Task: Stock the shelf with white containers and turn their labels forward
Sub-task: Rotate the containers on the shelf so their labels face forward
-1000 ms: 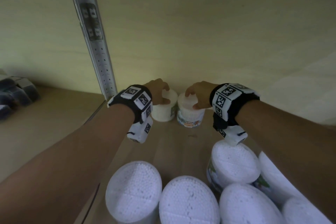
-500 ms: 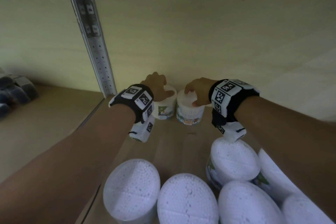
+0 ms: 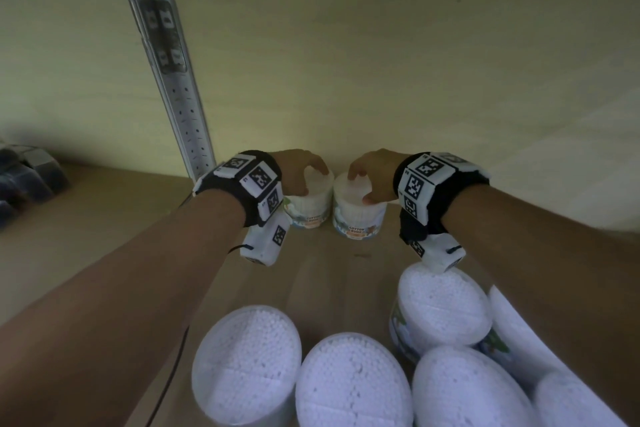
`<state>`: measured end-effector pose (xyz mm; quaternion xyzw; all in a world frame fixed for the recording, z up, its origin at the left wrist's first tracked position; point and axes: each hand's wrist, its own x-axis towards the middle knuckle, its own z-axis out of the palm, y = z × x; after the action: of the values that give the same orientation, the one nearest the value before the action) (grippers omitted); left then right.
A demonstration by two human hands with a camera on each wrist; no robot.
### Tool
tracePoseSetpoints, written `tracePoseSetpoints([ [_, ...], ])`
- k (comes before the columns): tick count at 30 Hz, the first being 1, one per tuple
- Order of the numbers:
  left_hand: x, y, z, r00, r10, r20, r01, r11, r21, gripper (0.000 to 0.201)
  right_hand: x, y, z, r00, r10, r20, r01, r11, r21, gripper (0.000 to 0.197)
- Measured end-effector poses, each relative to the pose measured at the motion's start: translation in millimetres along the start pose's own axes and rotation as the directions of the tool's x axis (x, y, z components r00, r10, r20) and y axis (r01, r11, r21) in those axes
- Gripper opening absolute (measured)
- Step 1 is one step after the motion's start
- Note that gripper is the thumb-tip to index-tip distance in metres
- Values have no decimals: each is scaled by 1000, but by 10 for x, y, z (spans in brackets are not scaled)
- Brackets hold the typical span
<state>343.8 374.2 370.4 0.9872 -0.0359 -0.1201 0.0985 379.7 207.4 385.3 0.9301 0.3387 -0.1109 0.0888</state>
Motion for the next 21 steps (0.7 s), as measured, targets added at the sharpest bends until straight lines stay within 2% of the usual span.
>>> tracePoseSetpoints([
  [3, -24, 34, -32, 996, 10, -86, -12, 1000, -17, 53, 31, 0, 7, 999, 24, 30, -25, 999, 28, 55],
  [5, -17, 45, -24, 986, -34, -161, 28, 999, -42, 51, 40, -5, 4, 998, 39, 51, -42, 998, 47, 54],
  [7, 20, 46, 7, 978, -91, -188, 88, 996, -22, 53, 25, -21, -6, 999, 37, 29, -39, 999, 38, 54],
  [9, 53, 52, 50, 974, -143, -176, 146, 989, 4, 57, 17, -29, -15, 999, 32, 27, -33, 999, 32, 56],
  [12, 78, 53, 133, 977, -163, -139, 172, 983, 58, 59, 13, -37, -28, 999, 30, 37, -31, 999, 27, 56],
  [18, 52, -20, 119, 988, -108, -112, 113, 993, 39, 51, 2, -29, -36, 999, 26, 30, -27, 999, 25, 53],
  [21, 43, -62, 102, 993, -64, -97, 66, 998, 21, 50, -15, -38, -48, 1000, 14, 11, -14, 1000, 19, 57],
])
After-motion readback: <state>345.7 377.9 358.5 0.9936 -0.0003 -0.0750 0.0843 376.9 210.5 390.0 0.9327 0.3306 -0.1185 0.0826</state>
